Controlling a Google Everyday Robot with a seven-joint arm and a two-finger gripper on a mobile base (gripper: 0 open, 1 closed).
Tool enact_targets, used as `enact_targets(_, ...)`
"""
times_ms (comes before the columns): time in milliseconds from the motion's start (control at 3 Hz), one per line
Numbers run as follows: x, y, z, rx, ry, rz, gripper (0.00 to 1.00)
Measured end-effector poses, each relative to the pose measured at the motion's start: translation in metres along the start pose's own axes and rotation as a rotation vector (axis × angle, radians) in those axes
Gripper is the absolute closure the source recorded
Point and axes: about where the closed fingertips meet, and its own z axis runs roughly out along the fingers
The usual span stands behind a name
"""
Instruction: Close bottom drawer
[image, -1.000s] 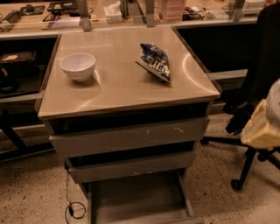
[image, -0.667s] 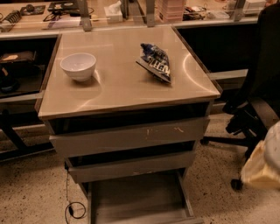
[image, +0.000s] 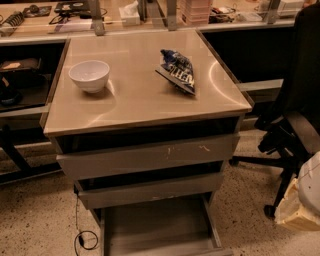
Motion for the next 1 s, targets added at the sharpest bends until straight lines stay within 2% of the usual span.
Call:
enact_targets(333,0.009,0.010,0.050,-0.062,-0.026,0.012,1.00)
enact_targets(667,0.021,0.022,0.141,-0.157,-0.049,0.041,1.00)
enact_targets(1000,0.024,0.025,0.223,-0.231,-0.060,0.080,1.00)
